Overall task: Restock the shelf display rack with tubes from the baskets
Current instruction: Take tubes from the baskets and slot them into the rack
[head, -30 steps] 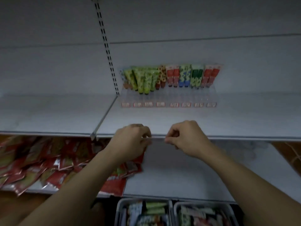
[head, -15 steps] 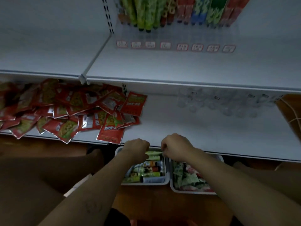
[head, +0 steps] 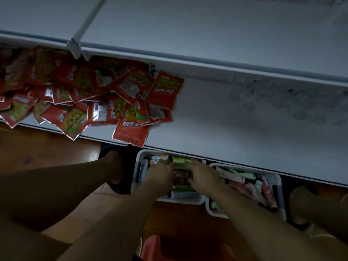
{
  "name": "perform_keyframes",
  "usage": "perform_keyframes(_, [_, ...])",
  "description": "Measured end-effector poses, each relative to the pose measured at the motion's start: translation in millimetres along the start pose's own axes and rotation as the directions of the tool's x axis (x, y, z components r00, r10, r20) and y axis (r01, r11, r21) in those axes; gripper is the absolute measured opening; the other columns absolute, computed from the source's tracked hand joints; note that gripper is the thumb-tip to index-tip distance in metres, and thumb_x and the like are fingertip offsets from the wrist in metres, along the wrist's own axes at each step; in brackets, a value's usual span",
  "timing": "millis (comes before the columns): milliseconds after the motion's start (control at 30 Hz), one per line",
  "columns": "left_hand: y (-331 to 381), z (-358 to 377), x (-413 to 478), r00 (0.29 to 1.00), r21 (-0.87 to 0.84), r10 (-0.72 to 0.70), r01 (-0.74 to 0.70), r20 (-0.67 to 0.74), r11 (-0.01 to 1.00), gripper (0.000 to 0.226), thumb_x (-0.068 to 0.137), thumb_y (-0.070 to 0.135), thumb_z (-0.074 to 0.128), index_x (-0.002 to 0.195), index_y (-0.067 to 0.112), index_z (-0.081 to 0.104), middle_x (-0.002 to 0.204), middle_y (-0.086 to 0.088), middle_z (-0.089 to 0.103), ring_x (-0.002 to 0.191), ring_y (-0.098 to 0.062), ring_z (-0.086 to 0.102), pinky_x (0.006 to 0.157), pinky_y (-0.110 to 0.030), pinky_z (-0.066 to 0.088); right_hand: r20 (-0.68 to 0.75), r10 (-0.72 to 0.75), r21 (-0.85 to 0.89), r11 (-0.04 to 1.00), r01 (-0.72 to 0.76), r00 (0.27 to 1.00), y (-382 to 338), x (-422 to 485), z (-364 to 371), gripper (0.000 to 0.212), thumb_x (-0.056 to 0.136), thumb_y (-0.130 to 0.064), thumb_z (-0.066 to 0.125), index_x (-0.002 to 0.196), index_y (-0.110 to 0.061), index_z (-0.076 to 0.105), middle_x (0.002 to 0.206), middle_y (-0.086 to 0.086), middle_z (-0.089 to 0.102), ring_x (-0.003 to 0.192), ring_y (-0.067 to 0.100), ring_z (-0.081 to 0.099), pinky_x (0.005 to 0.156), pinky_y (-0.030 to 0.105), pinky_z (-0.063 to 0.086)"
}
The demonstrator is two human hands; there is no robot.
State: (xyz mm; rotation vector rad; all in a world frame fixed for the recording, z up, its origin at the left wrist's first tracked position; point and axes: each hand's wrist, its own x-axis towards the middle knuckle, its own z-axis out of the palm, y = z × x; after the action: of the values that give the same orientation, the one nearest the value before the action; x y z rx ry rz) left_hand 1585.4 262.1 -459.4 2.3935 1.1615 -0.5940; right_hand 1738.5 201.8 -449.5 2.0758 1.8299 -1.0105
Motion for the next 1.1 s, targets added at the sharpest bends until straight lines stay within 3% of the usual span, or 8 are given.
perform_keyframes(100, [-3,10,1,0.998,0.129,0.053,-0.047,-0.045,0.991,0.055,0.088,0.031,0.056,0.137,0.015,0.037,0.145,-0.007,0.034,0.134,-0.029,0.027,0.105,-0.043,0.029,0.052,-0.005,-0.101,0.995,0.010,0.999,-2,8,16,0.075,0.091,-0.019,0.055,0.151,-0.027,0.012,0.158,0.006,0.005,0.079,0.028,0.057,0.058,0.031,0.044])
perform_keyframes(233, [-3,17,1,0.999,0.147,0.027,-0.024,-0.020,0.989,0.072,0.085,0.032,0.058,0.147,0.014,0.024,0.158,-0.007,0.012,0.145,-0.028,0.008,0.114,-0.047,0.018,-0.013,0.114,-0.098,0.989,-0.115,0.993,-9,17,19,0.076,0.088,-0.017,0.059,0.149,-0.018,0.015,0.143,0.016,0.024,0.090,0.032,0.058,0.059,0.033,0.041])
perform_keyframes(400, [-5,16,-1,0.999,0.208,0.044,-0.038,-0.024,0.977,0.080,0.082,0.040,0.060,0.148,0.018,0.021,0.157,-0.003,0.012,0.144,-0.027,0.007,0.112,-0.047,0.015,0.036,0.082,-0.158,0.985,-0.075,0.996,-8,12,17,0.028,0.090,-0.007,0.053,0.117,-0.010,0.056,0.122,0.014,0.052,0.095,0.031,0.061,0.069,0.034,0.046])
perform_keyframes(567, [-2,14,-2,0.998,0.272,0.063,-0.061,0.001,0.960,0.069,0.084,0.039,0.057,0.145,0.017,0.031,0.155,-0.003,0.021,0.142,-0.028,0.012,0.110,-0.047,0.019,0.038,0.092,-0.147,0.985,-0.086,0.995,-4,5,20,0.048,0.087,-0.004,0.055,0.134,-0.003,0.041,0.110,0.014,0.064,0.098,0.029,0.062,0.069,0.034,0.048])
perform_keyframes(733, [9,12,-2,0.992,0.348,0.115,-0.125,0.047,0.929,0.064,0.084,0.031,0.052,0.143,0.018,0.032,0.148,-0.003,0.034,0.135,-0.031,0.021,0.104,-0.048,0.021,0.042,0.126,0.037,0.991,-0.128,0.991,0,0,29,0.072,0.087,-0.006,0.055,0.148,-0.006,0.017,0.103,0.016,0.063,0.078,0.026,0.059,0.059,0.031,0.043])
perform_keyframes(900, [21,12,0,0.991,0.380,0.123,-0.134,0.053,0.915,0.059,0.093,0.034,0.042,0.147,0.017,0.024,0.145,-0.010,0.030,0.130,-0.032,0.026,0.104,-0.047,0.024,-0.022,0.151,0.278,0.951,-0.139,0.988,13,-5,26,0.050,0.087,-0.015,0.056,0.136,-0.020,0.045,0.101,0.010,0.064,0.078,0.024,0.060,0.062,0.030,0.051])
perform_keyframes(1033, [19,15,6,0.991,0.370,0.111,-0.129,0.069,0.920,0.053,0.091,0.031,0.047,0.142,0.022,0.034,0.142,-0.011,0.034,0.129,-0.030,0.029,0.100,-0.044,0.028,-0.049,0.149,0.507,0.856,-0.103,0.988,34,-12,13,0.031,0.089,-0.023,0.059,0.119,-0.030,0.062,0.088,0.003,0.067,0.058,0.018,0.058,0.053,0.027,0.048])
perform_keyframes(1100, [20,16,6,0.988,0.341,0.137,-0.155,0.077,0.927,0.053,0.091,0.028,0.050,0.141,0.021,0.036,0.137,-0.010,0.043,0.128,-0.029,0.033,0.099,-0.043,0.029,-0.021,0.124,0.570,0.817,-0.090,0.992,43,-16,5,0.025,0.087,-0.024,0.065,0.111,-0.027,0.068,0.108,0.003,0.067,0.069,0.018,0.062,0.061,0.030,0.050])
